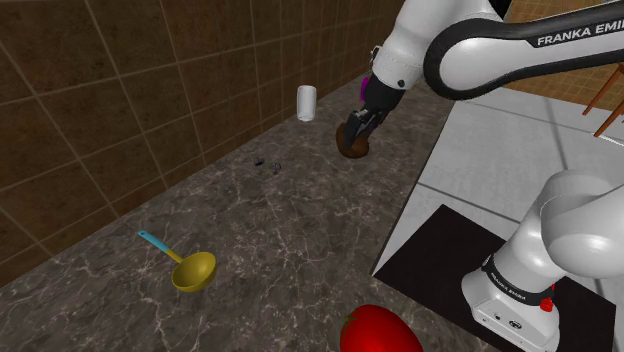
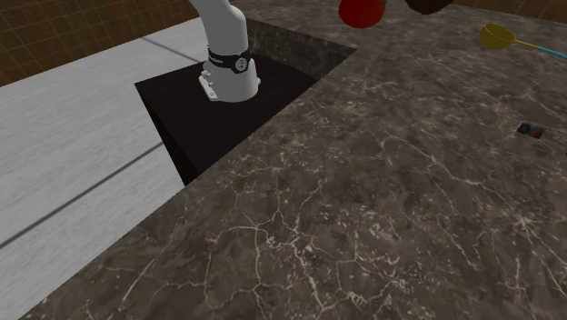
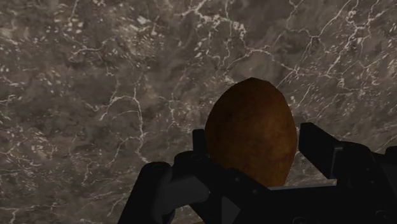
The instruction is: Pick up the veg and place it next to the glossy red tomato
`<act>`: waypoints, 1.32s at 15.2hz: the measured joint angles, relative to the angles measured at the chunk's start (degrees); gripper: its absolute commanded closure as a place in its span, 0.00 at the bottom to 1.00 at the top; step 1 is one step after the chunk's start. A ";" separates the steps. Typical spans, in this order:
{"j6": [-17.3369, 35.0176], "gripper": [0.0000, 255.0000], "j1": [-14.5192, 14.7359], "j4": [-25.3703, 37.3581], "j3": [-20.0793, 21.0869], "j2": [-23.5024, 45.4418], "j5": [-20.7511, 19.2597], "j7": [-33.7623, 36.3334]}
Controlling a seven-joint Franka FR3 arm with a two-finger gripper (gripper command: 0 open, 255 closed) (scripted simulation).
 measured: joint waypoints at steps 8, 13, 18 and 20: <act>-1.75 1.00 4.26 -1.53 9.49 -3.72 2.69 11.50; -3.11 1.00 6.59 0.02 15.89 -3.87 4.26 19.06; -4.23 1.00 8.28 2.68 22.64 -2.77 5.38 26.83; -4.44 1.00 8.49 4.15 25.30 -1.66 5.47 29.77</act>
